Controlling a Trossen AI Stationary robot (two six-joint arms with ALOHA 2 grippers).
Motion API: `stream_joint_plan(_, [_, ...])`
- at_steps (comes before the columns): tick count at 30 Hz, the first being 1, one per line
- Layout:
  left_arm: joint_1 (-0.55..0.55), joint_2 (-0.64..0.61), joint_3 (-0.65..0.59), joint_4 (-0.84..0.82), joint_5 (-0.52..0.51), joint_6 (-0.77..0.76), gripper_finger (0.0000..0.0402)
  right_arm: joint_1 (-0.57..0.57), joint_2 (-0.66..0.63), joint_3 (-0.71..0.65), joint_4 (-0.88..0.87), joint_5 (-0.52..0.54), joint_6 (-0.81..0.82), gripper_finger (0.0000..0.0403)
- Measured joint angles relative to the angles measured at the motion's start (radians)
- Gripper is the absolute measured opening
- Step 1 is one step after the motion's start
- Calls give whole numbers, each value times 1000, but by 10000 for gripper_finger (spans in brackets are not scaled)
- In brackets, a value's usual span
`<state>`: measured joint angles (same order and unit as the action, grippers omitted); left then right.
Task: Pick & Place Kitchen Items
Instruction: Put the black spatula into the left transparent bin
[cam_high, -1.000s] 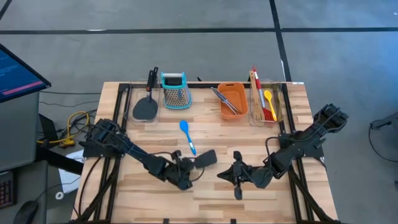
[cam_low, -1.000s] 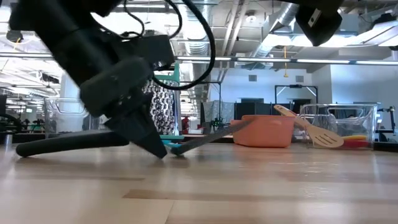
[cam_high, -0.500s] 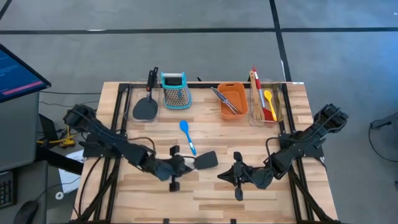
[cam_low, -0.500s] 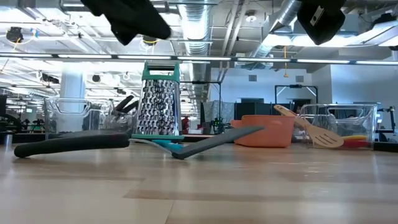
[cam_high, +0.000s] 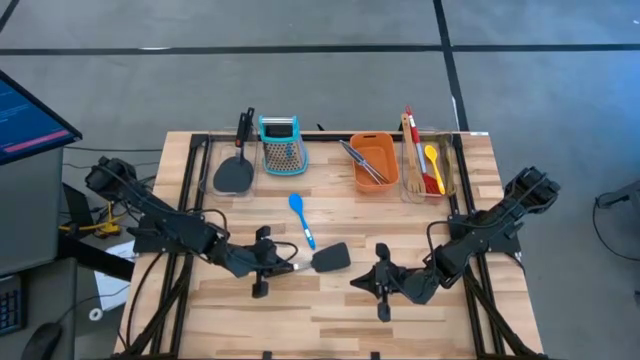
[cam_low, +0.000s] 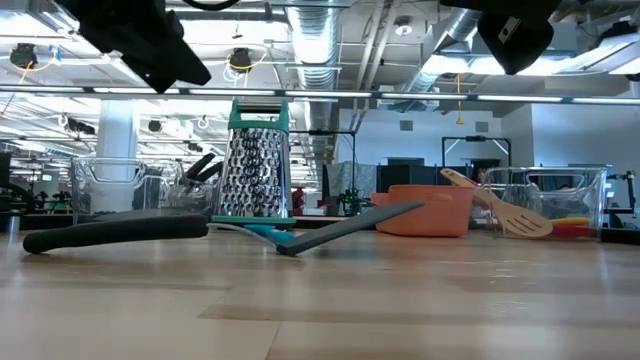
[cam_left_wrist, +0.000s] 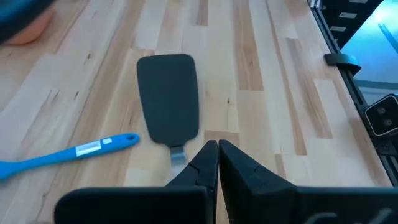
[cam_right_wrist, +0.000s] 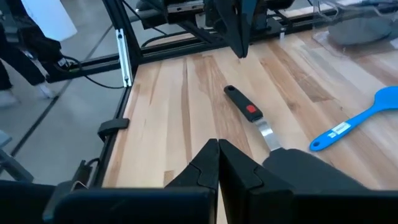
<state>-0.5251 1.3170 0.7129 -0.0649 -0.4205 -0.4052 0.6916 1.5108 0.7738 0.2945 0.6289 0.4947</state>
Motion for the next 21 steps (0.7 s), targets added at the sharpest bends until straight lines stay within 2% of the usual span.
stream_joint_plan(14, [3,-15,-33,67,-1,42,4,-22,0,0,5,0,-124,0])
stream_joint_plan(17, [5,-15,-33,71,-56,87,4,-42,0,0,5,0,-165,0])
stream_joint_plan(21, [5,-9,-33,73,-66,83,20,-80,0,0,5,-1,-173,0])
